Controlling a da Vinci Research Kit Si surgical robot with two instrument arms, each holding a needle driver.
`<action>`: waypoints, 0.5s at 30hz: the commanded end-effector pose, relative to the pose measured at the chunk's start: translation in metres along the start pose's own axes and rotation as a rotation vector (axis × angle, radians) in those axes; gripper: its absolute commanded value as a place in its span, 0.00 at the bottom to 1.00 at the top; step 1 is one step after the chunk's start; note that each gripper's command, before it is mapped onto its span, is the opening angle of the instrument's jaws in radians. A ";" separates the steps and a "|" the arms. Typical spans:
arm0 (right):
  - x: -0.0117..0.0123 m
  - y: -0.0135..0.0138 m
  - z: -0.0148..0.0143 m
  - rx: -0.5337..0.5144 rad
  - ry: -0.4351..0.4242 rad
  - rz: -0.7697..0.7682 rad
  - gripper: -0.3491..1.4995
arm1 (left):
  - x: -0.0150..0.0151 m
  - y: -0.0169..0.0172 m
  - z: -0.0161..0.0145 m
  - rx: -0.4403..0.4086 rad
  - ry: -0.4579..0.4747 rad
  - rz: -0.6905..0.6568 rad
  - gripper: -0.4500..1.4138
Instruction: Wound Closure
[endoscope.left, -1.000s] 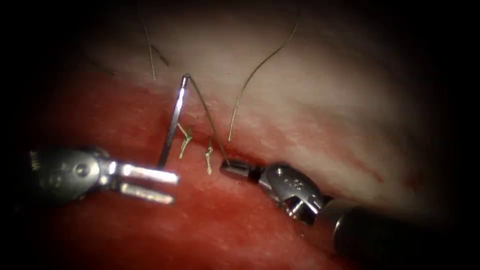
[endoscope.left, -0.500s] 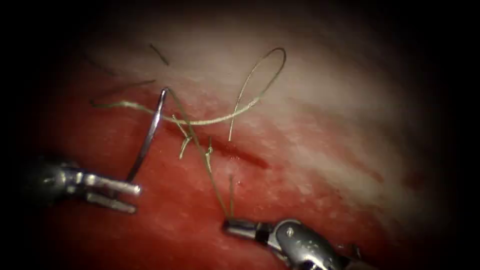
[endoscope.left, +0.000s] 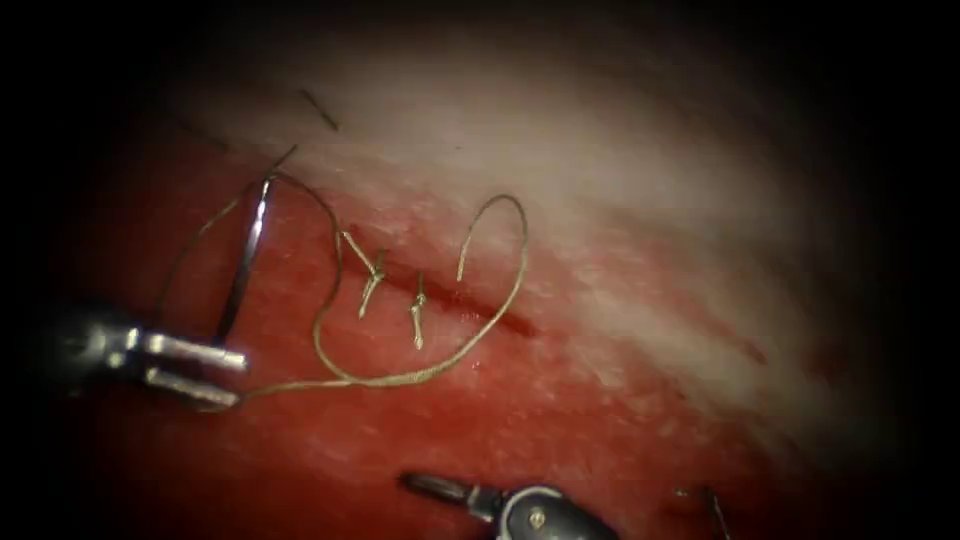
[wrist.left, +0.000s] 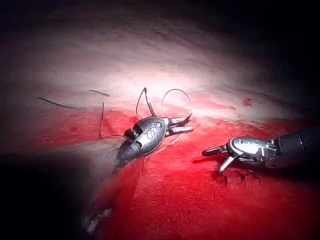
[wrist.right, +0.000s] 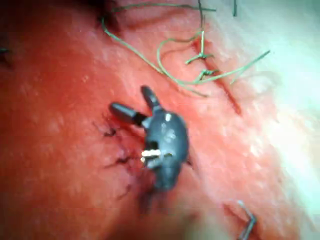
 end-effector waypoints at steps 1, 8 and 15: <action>-0.0007 0.0012 0.0000 -0.001 -0.002 -0.009 0.84 | -0.0004 -0.0003 0.0001 0.002 0.011 0.001 0.00; -0.0013 0.0044 -0.0017 -0.045 -0.011 -0.025 0.81 | 0.0007 -0.0015 -0.0035 0.048 0.034 0.019 0.00; -0.0020 0.0104 -0.0006 -0.118 -0.016 -0.065 0.75 | 0.0014 -0.0012 -0.0037 0.066 0.029 0.021 0.00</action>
